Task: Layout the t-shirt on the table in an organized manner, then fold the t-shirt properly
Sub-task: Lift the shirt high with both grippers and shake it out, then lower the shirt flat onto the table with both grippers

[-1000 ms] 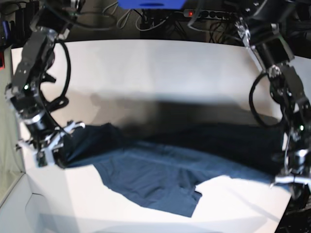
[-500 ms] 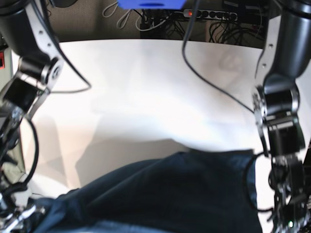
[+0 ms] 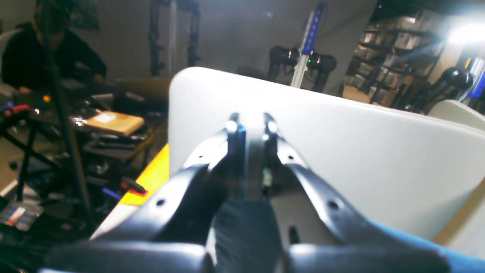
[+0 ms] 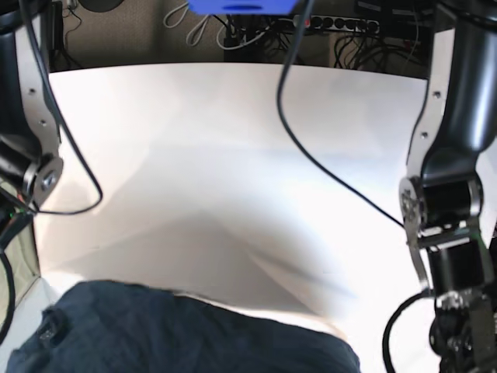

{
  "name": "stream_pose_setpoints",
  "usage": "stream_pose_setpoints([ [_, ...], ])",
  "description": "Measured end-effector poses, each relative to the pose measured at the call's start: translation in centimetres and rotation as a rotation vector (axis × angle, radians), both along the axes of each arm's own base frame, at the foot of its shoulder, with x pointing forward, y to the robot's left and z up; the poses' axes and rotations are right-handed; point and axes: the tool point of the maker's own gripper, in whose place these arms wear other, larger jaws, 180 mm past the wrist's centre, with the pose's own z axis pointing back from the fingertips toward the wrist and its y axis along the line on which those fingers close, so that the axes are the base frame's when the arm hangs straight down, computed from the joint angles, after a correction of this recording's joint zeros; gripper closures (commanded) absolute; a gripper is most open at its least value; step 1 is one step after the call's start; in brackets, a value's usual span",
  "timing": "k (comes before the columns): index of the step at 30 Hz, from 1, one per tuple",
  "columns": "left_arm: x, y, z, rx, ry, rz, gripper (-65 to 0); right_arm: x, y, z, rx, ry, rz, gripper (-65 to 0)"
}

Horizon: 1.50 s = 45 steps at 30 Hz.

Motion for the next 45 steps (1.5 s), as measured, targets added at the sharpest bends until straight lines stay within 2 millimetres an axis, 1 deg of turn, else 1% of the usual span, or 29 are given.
stream_pose_setpoints([
  [3, -2.5, 0.1, -1.9, 0.052, 0.021, -0.005, 0.0, -1.7, -0.2, -3.2, -0.052, 0.064, -0.044, 0.0],
  [5, -4.1, 0.4, -4.4, 0.074, 0.056, 0.013, 0.0, -3.0, 0.7, -5.6, -0.088, 0.092, -0.040, 0.0],
  [7, -5.6, -0.1, -7.8, 0.099, 0.104, 0.007, 0.0, -4.2, 2.5, -8.6, -0.092, 0.126, -0.014, 0.0],
  [8, -6.5, -0.5, -9.9, 0.105, 0.136, -0.006, 0.0, -4.9, 3.6, -10.3, -0.098, 0.151, 0.008, 0.0],
  [9, -7.5, -0.7, -12.6, 0.105, 0.181, -0.017, 0.0, -5.8, 5.0, -12.0, -0.099, 0.176, 0.048, 0.0],
  [11, -9.2, 0.5, -17.3, 0.073, 0.279, 0.007, 0.0, -7.5, 7.0, -14.5, -0.077, 0.196, 0.114, 0.0],
  [12, -10.3, 1.3, -19.7, 0.067, 0.326, 0.031, 0.0, -8.2, 7.7, -16.4, -0.049, 0.232, 0.136, 0.0],
  [14, -12.1, 2.2, -22.7, 0.063, 0.385, 0.048, 0.0, -9.5, 8.3, -20.0, -0.010, 0.318, 0.152, 0.0],
  [16, -13.9, 2.8, -25.2, 0.064, 0.433, 0.062, 0.0, -11.0, 9.2, -23.5, 0.034, 0.400, 0.180, 0.0],
  [17, -14.6, 3.1, -26.1, 0.059, 0.452, 0.067, 0.0, -11.7, 9.3, -24.8, 0.055, 0.433, 0.181, 0.0],
  [18, -15.6, 3.4, -27.1, 0.058, 0.472, 0.073, 0.0, -12.4, 9.7, -26.0, 0.081, 0.455, 0.190, 0.0],
  [20, -17.4, 4.8, -29.4, 0.056, 0.523, 0.107, 0.0, -13.5, 9.7, -27.8, 0.100, 0.501, 0.178, 0.0],
  [21, -18.5, 5.5, -30.8, 0.052, 0.563, 0.125, 0.0, -14.2, 9.7, -28.7, 0.108, 0.524, 0.176, 0.0],
  [23, -21.2, 7.0, -34.6, 0.041, 0.696, 0.161, 0.0, -15.5, 10.0, -30.6, 0.123, 0.579, 0.177, 0.0],
  [24, -22.5, 7.3, -36.3, 0.025, 0.761, 0.166, 0.0, -16.2, 10.1, -31.4, 0.129, 0.602, 0.178, 0.0],
  [25, -23.5, 7.6, -37.4, 0.013, 0.809, 0.171, 0.0, -16.8, 10.1, -32.1, 0.135, 0.625, 0.177, 0.0],
  [27, -24.7, 8.5, -38.7, -0.010, 0.862, 0.193, 0.0, -17.9, 10.2, -33.3, 0.139, 0.663, 0.178, 0.0],
  [29, -25.5, 9.1, -40.0, -0.019, 0.903, 0.210, 0.0, -18.9, 10.2, -34.4, 0.142, 0.699, 0.174, 0.0],
  [31, -26.2, 9.1, -41.6, -0.036, 0.957, 0.207, 0.0, -19.3, 10.3, -34.9, 0.146, 0.719, 0.172, 0.0],
  [33, -26.7, 9.0, -42.8, -0.049, 0.989, 0.206, 0.0, -19.3, 10.6, -35.0, 0.147, 0.718, 0.180, 0.0],
  [36, -27.4, 9.0, -43.7, -0.055, 1.013, 0.206, 0.0, -19.2, 10.7, -35.5, 0.170, 0.724, 0.190, 0.0],
  [39, -28.6, 8.8, -44.7, -0.056, 1.048, 0.200, -0.3, -19.1, 10.1, -38.1, 0.207, 0.795, 0.176, -0.9],
  [40, -28.7, 8.7, -44.9, -0.058, 1.053, 0.201, -1.4, -18.9, 9.8, -38.9, 0.210, 0.822, 0.164, -3.1],
  [42, -28.6, 8.7, -44.8, -0.058, 1.050, 0.200, -5.4, -17.6, 9.2, -39.4, 0.232, 0.829, 0.158, -9.3],
  [44, -28.4, 8.7, -44.6, -0.056, 1.043, 0.201, -11.5, -16.2, 8.7, -39.0, 0.242, 0.799, 0.171, -18.9],
  [45, -28.4, 8.8, -44.6, -0.057, 1.042, 0.202, -14.2, -15.9, 8.5, -39.2, 0.229, 0.811, 0.172, -23.9],
])
